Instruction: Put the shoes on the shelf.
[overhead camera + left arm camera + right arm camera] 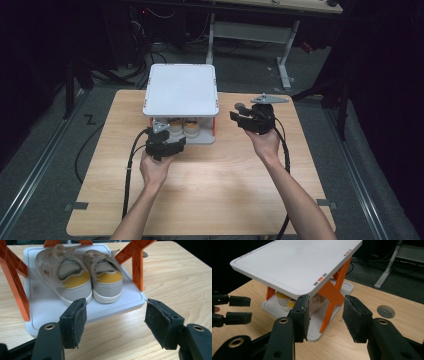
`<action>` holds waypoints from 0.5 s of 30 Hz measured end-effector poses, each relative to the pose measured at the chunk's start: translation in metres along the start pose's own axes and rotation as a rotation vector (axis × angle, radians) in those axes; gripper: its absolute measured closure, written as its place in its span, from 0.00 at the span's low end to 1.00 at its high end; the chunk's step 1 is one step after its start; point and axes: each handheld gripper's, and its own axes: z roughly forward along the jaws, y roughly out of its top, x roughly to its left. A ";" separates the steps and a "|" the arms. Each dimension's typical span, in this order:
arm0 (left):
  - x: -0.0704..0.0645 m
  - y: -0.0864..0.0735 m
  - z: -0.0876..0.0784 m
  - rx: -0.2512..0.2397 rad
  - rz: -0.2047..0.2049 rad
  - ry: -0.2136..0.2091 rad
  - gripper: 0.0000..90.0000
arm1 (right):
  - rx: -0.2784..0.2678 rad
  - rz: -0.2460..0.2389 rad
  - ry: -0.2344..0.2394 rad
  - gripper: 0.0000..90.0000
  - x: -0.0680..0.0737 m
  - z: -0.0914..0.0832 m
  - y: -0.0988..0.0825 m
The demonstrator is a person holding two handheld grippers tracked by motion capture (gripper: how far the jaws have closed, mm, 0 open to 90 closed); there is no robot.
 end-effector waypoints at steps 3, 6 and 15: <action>-0.003 0.000 -0.004 -0.009 0.013 -0.004 0.38 | -0.015 0.009 0.000 0.62 -0.005 -0.009 -0.005; -0.004 0.000 -0.010 -0.019 0.015 -0.014 0.38 | -0.029 0.020 0.006 0.62 -0.008 -0.018 -0.010; 0.001 -0.004 -0.027 -0.043 0.009 -0.019 0.38 | -0.061 0.011 0.002 0.60 -0.011 -0.042 -0.024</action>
